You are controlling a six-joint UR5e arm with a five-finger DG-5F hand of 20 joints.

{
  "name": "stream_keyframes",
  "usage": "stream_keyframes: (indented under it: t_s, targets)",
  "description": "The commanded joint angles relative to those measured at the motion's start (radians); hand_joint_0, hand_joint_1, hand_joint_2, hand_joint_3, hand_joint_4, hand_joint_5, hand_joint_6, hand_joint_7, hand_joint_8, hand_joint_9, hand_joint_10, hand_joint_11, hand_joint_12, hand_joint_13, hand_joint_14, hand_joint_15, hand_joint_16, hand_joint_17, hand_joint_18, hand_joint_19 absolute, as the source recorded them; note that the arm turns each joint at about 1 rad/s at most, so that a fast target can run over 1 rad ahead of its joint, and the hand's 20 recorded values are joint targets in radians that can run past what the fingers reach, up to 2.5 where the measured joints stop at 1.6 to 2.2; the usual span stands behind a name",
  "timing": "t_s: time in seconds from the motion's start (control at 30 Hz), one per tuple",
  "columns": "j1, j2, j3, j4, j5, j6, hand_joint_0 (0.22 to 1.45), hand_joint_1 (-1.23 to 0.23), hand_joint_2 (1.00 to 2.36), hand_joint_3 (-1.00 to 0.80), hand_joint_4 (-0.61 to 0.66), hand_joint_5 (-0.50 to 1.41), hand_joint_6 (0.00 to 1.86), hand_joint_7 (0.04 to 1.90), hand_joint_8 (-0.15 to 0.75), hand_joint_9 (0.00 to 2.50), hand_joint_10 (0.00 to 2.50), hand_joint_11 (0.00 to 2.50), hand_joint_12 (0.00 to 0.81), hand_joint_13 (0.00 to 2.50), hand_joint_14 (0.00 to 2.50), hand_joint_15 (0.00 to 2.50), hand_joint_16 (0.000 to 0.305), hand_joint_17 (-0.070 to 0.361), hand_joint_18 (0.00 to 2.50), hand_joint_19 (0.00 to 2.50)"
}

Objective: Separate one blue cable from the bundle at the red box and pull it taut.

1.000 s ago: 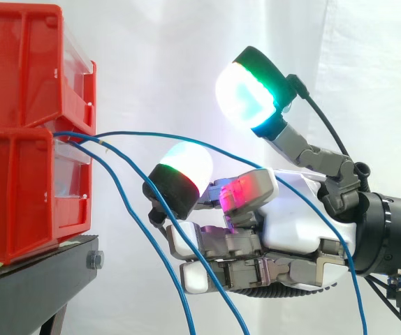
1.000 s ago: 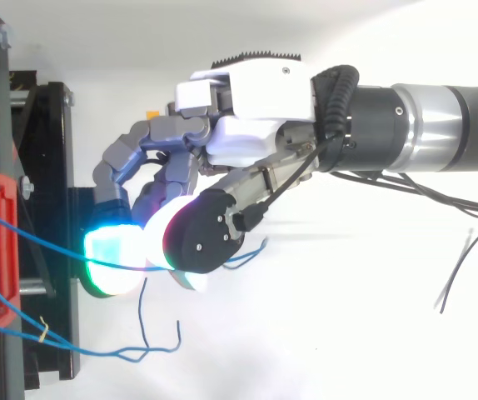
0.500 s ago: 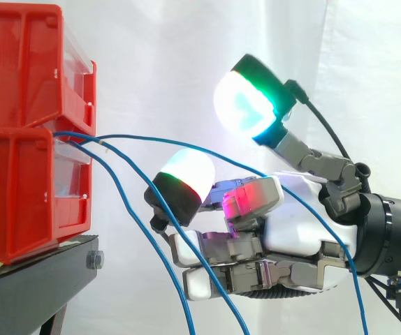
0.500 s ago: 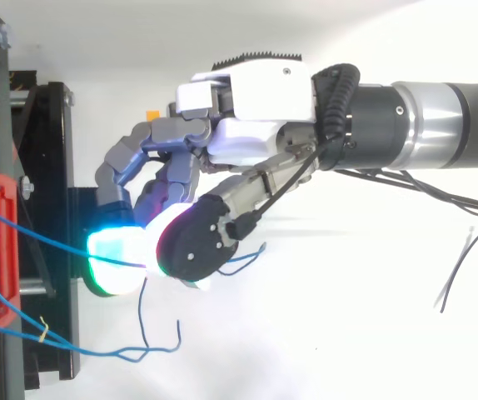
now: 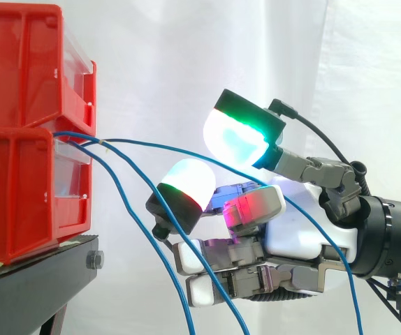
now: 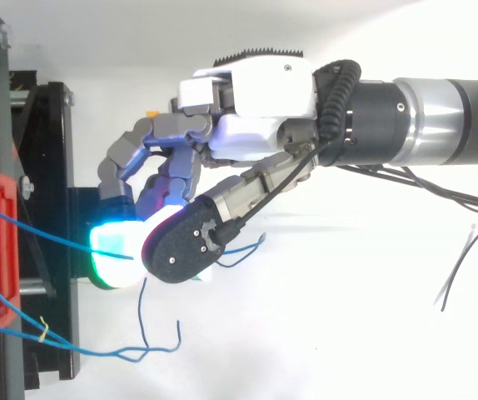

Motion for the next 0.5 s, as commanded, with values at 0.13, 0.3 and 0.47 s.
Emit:
stream_keyframes:
  t_s: [0.13,0.3,0.47]
  targets:
    - [-0.001,-0.001,0.000,0.000,0.003,-0.001,0.62,-0.72,1.01,-0.38,0.23,-0.25,0.86,0.85,0.384,1.28,0.03,0.99,0.411,0.81,0.02,0.43,0.064,0.145,0.63,0.59]
    - [0.002,0.001,0.000,0.000,0.006,-0.001,0.61,-0.73,1.00,-0.46,0.23,-0.24,0.87,0.85,0.387,1.29,0.02,0.99,0.411,0.82,0.02,0.44,0.064,0.145,0.64,0.59]
    - [0.004,0.001,0.000,0.000,0.008,-0.001,0.64,-0.77,1.01,-0.34,0.23,-0.24,0.88,0.85,0.378,1.30,0.02,1.00,0.413,0.85,0.02,0.45,0.064,0.143,0.65,0.59]
